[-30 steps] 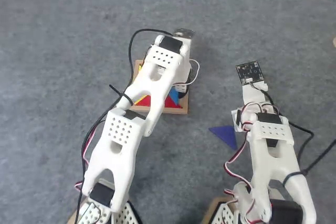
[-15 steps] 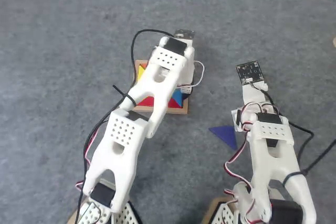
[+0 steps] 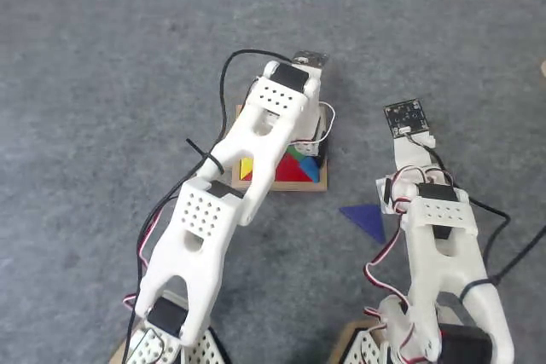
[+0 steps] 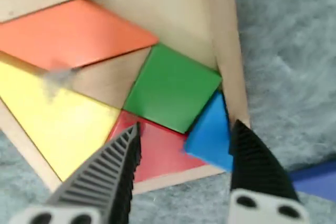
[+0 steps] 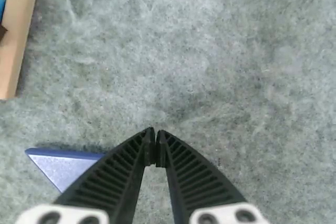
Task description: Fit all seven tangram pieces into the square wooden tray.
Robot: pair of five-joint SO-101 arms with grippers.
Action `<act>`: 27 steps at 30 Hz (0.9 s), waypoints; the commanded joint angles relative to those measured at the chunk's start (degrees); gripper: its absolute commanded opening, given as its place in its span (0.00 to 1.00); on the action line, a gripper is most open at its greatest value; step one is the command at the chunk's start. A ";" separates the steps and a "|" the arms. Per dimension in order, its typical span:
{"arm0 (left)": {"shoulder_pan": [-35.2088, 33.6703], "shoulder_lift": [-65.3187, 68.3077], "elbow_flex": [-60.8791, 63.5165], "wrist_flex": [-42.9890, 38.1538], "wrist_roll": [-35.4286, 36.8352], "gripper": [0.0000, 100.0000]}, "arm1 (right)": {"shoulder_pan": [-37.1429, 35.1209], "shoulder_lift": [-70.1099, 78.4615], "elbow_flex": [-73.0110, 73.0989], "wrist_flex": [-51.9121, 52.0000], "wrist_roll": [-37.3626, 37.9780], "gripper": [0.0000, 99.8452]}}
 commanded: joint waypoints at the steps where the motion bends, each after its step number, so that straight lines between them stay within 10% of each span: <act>1: 0.00 -5.10 -2.77 2.20 -1.85 0.27 | -0.57 -1.80 -0.18 -1.01 0.44 0.02; 18: 2.81 -24.97 2.77 0.26 -13.45 0.23 | -0.22 -1.80 -0.18 -1.01 0.44 0.02; 27: 3.34 -50.73 54.29 -36.22 -18.81 0.23 | -0.48 -1.80 -0.18 -1.01 0.44 0.02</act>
